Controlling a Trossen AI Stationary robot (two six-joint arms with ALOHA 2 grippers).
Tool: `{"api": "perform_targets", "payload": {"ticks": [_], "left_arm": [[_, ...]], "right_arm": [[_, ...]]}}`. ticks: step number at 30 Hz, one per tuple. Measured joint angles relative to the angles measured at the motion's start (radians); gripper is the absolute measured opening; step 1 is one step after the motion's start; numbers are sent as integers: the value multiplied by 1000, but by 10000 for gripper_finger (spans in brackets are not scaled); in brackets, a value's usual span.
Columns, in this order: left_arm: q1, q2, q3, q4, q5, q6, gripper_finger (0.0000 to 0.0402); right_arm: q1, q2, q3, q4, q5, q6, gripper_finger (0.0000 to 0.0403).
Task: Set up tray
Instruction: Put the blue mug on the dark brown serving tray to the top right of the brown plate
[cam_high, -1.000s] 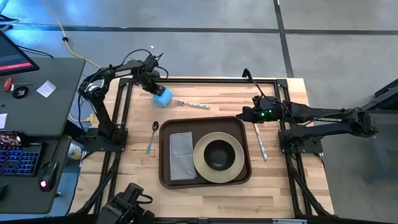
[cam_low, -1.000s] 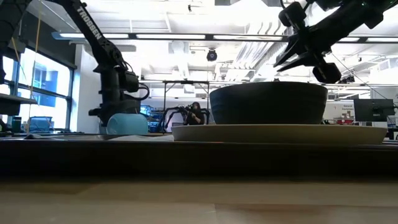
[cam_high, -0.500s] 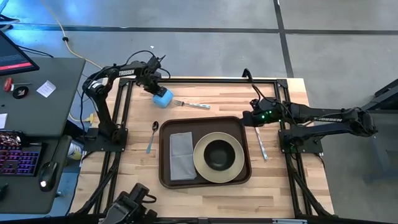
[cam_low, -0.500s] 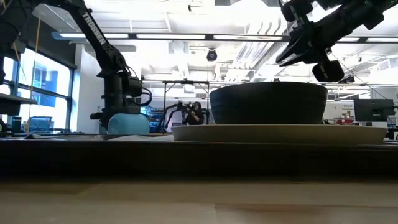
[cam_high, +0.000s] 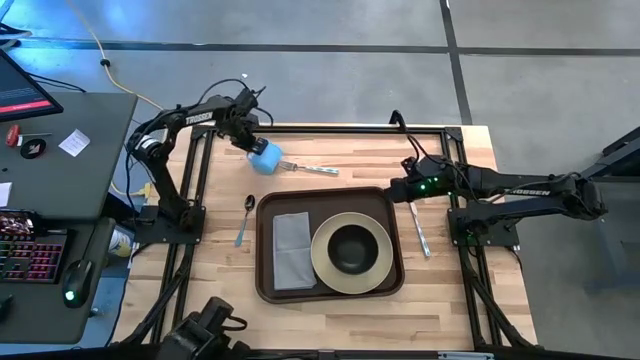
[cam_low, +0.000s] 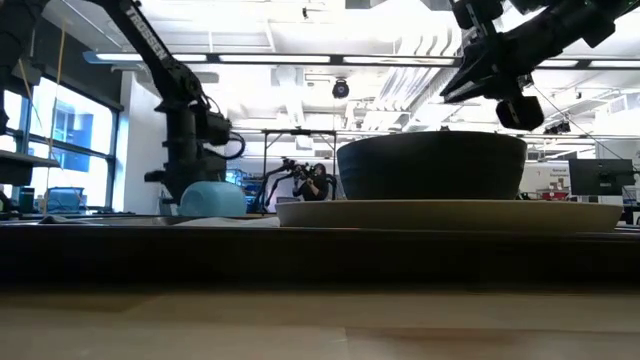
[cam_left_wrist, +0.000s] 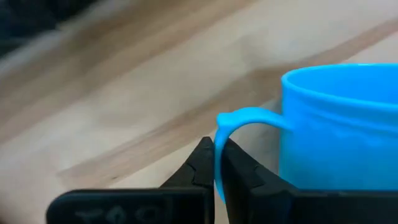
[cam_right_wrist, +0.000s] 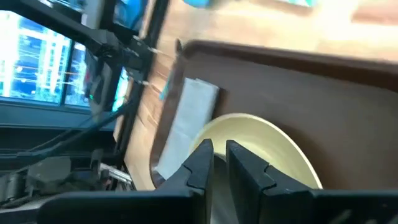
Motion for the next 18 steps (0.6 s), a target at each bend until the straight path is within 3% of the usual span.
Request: {"api": "perform_targets", "payload": {"ticks": [4, 10, 18], "left_arm": [[1, -75, 49, -34, 52, -1, 43], [-19, -204, 101, -15, 232, 25, 43], [-135, -319, 134, 73, 390, 69, 43]], "right_arm": [[0, 0, 0, 96, 32, -51, 32], [-9, 0, 9, 300, 61, -225, 30], [-98, 82, 224, 220, 67, -436, 30]]}}
